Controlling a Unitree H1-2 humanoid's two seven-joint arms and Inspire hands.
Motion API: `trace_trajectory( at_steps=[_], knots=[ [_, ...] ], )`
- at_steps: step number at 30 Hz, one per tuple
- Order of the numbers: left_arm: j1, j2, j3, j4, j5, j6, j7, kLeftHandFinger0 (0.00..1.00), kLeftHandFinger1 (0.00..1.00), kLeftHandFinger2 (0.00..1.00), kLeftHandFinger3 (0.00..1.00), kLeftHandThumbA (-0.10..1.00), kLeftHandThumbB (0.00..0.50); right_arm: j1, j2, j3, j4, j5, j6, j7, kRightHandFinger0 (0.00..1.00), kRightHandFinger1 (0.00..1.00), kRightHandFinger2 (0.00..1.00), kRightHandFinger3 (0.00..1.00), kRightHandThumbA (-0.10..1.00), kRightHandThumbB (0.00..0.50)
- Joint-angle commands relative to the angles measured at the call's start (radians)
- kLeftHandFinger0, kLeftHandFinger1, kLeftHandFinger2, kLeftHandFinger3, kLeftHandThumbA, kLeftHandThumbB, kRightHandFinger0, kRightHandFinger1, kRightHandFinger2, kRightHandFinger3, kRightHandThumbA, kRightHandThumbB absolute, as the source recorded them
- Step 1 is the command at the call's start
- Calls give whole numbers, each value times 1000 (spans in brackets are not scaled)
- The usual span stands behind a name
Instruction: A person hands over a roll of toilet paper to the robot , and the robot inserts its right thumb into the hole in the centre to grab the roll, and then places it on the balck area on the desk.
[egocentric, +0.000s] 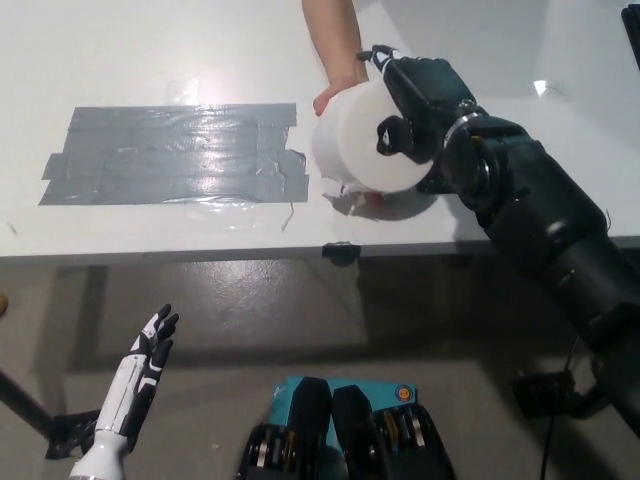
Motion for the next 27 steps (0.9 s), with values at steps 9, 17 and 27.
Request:
trace_trajectory(
  at_steps=[9,17,27],
  knots=[
    [-15,15,2,-20,0,-6,6,1000,1000,1000,1000,1000,500,-29,-27,-272,-228,203,-144,-90,397,801,972,1000,-100,173],
    [-25,16,-1,-9,7,-4,7,1000,1000,1000,1000,1000,500,-42,-2,-464,-417,331,-72,-74,1,407,827,932,-100,137],
    [-21,20,-2,-15,18,-1,10,1000,1000,1000,1000,1000,500,-57,-8,-619,-460,452,-8,-50,0,427,819,859,-100,119]
  ],
)
